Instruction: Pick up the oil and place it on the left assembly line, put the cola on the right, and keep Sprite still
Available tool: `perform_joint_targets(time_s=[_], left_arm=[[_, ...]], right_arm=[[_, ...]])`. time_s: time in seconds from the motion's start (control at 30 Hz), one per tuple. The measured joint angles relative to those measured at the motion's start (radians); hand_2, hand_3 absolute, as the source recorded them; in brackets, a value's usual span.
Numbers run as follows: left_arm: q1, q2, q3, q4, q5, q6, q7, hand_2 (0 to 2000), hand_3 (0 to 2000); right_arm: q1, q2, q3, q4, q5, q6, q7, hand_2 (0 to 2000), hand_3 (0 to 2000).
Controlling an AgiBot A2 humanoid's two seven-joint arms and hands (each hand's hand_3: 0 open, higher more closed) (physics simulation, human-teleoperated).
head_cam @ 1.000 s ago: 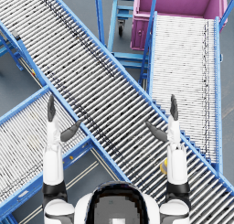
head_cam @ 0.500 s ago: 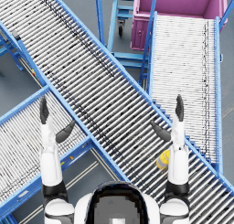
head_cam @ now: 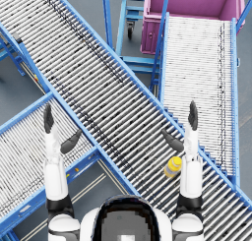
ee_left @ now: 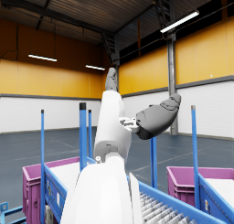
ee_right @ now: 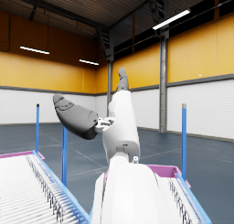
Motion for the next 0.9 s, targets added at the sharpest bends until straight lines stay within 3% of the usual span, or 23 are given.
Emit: perform_joint_targets(time_s=[0.9], left_arm=[[-0.004, 0.02, -0.007, -0.021, 0.0, 0.0, 0.0, 0, 0]], right_arm=[[-0.016, -0.029, -0.011, 0.037, 0.0, 0.0, 0.0, 0, 0]])
